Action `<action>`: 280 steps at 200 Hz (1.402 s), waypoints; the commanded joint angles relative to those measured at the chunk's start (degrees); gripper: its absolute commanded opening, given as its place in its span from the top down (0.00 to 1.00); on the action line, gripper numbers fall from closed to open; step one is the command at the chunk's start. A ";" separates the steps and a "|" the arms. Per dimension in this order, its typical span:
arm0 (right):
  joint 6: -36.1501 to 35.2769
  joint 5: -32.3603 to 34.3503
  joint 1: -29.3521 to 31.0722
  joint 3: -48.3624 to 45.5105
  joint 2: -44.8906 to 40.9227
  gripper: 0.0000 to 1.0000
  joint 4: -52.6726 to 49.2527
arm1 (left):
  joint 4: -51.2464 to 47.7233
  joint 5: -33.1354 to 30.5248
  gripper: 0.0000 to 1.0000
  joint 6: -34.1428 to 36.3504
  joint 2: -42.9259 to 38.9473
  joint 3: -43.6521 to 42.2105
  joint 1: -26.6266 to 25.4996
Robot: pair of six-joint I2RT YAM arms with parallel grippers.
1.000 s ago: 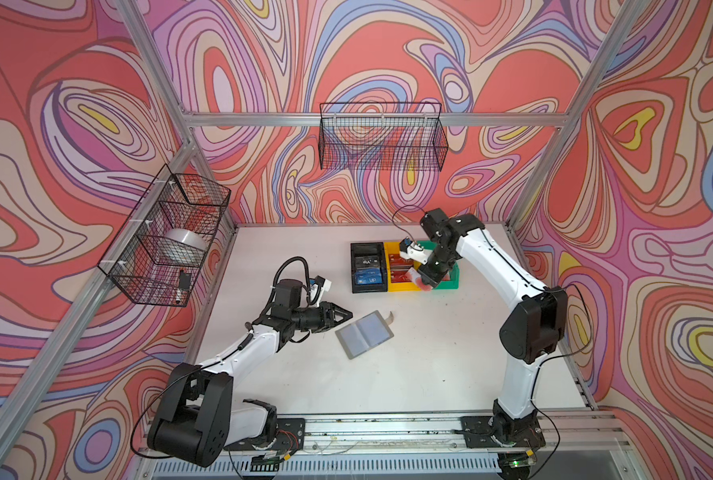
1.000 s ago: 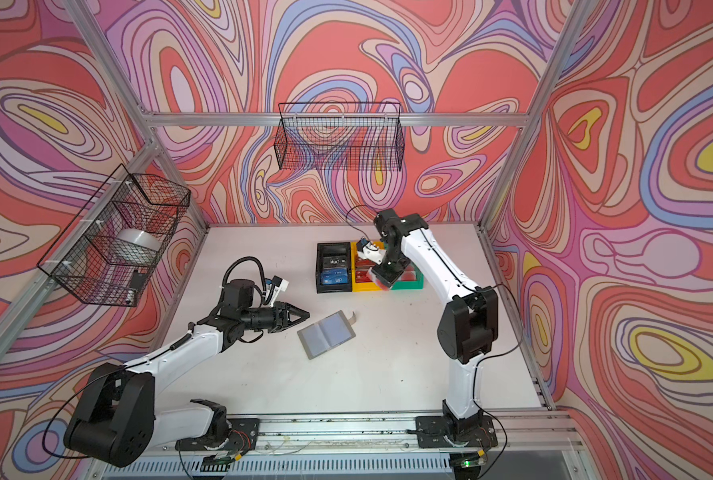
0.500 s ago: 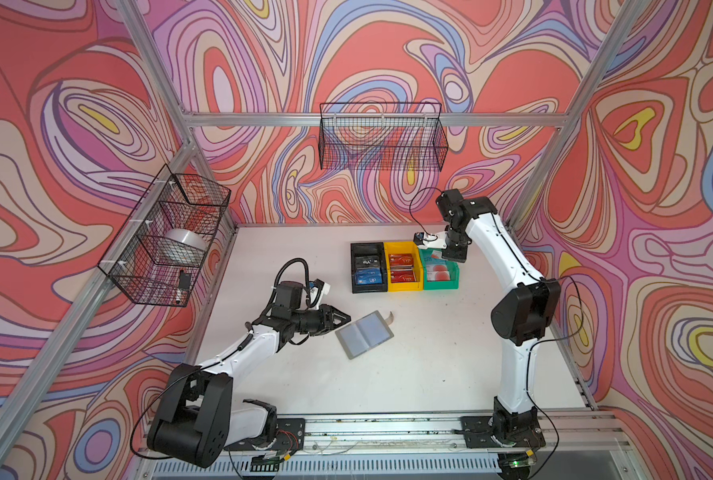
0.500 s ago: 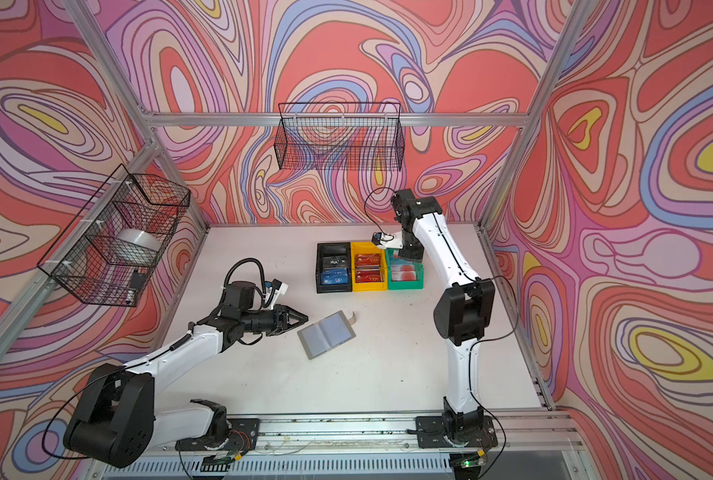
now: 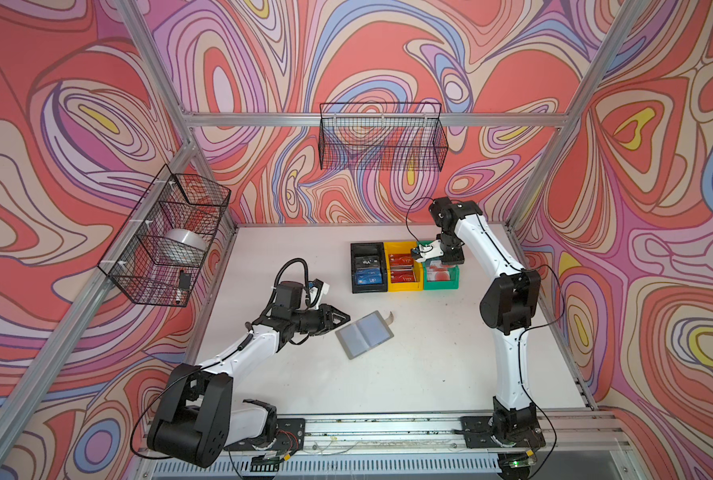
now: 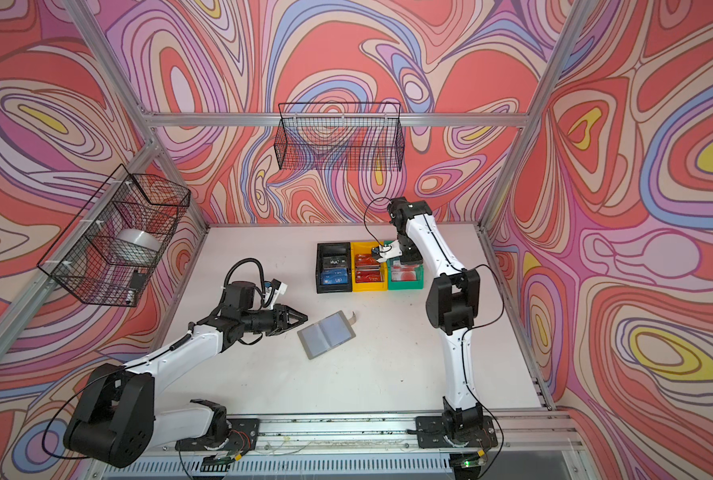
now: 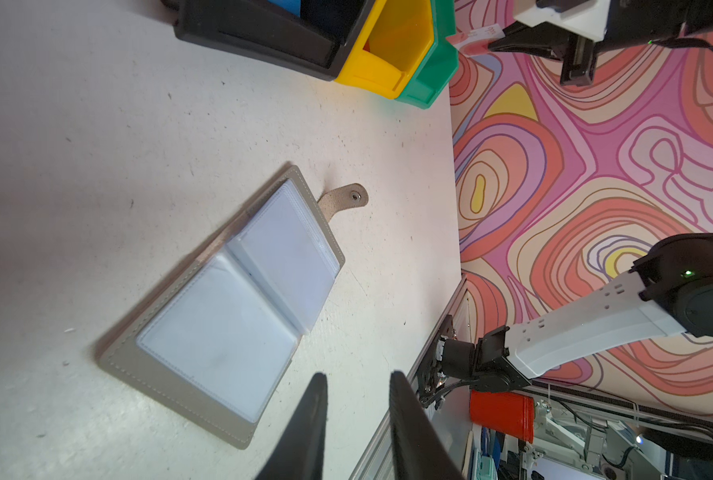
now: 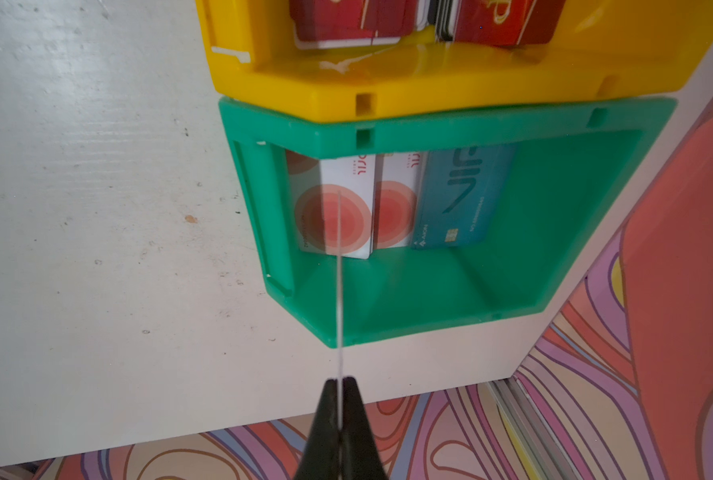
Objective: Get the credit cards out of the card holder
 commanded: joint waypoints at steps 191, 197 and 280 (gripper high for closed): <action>-1.13 -10.22 -2.86 -5.60 5.47 1.00 5.85 | -1.33 -0.43 0.70 0.83 -0.74 0.08 -0.24; -0.91 -10.48 -2.86 -5.63 5.40 0.99 6.05 | -1.49 -0.42 0.70 0.92 -0.87 0.04 -0.20; 0.53 -10.48 -3.35 -6.24 5.63 0.88 8.18 | -1.33 -0.56 0.70 0.74 -1.30 -0.60 -0.22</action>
